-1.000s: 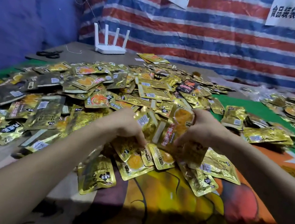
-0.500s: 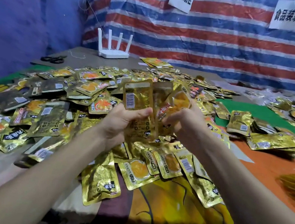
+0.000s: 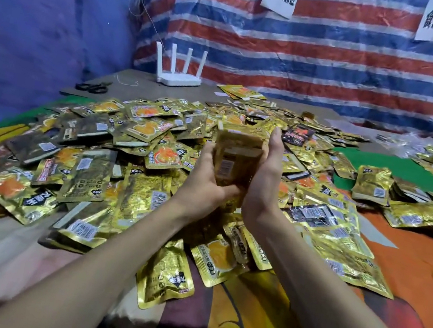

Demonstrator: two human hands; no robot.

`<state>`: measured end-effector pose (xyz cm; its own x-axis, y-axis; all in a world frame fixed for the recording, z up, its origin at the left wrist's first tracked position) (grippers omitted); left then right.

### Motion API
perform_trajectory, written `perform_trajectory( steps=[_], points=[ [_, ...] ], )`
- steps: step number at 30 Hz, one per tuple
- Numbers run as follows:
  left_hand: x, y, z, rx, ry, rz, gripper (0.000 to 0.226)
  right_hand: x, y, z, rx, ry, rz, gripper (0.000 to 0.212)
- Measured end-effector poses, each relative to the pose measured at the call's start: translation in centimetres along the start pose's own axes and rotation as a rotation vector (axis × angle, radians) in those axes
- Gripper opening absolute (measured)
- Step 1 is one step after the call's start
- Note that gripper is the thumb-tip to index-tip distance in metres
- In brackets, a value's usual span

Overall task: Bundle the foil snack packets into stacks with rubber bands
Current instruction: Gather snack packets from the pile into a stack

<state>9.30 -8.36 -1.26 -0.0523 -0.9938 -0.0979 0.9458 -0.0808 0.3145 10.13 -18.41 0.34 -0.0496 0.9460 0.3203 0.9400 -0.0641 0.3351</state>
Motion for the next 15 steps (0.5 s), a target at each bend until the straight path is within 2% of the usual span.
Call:
perform_trajectory(
  steps=[2,5,8,11,12,14,15],
  points=[
    [-0.2,0.1,0.0,-0.021,0.088,-0.041,0.065,-0.6,0.1,0.5,0.02,-0.047,0.046,0.057],
    [-0.6,0.4,0.5,0.017,0.053,-0.038,0.062,-0.7,0.2,-0.2,-0.014,-0.036,0.05,0.041],
    [-0.5,0.4,0.6,0.062,0.085,-0.033,0.06,0.0,0.3,-0.8,-0.005,-0.058,-0.022,0.043],
    [-0.9,0.3,0.6,0.095,0.086,0.018,0.044,0.1,-0.1,-1.2,0.108,-0.152,-0.153,0.051],
    [-1.1,0.2,0.7,0.103,0.07,0.049,0.043,-0.6,-0.1,-1.7,0.1,-0.217,-0.17,0.047],
    [-1.6,0.2,0.7,0.104,0.048,0.094,0.049,-2.6,-0.1,-4.1,-0.026,-0.439,-0.191,0.02],
    [-1.7,0.2,0.6,0.103,0.056,0.1,0.048,-3.4,-0.3,-5.2,-0.085,-0.575,-0.258,0.009]
  ],
)
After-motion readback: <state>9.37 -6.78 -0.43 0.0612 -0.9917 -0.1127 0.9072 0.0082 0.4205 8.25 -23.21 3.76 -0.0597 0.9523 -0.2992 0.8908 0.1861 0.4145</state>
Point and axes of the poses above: each hand's wrist, its own y-axis towards the middle knuckle, its own x-axis out of the palm, z = x × y, the point moved 7 cm from there along y, towards the middle knuckle, and after that the axes turned 5 degrees about -x, right-handed, at the moved point
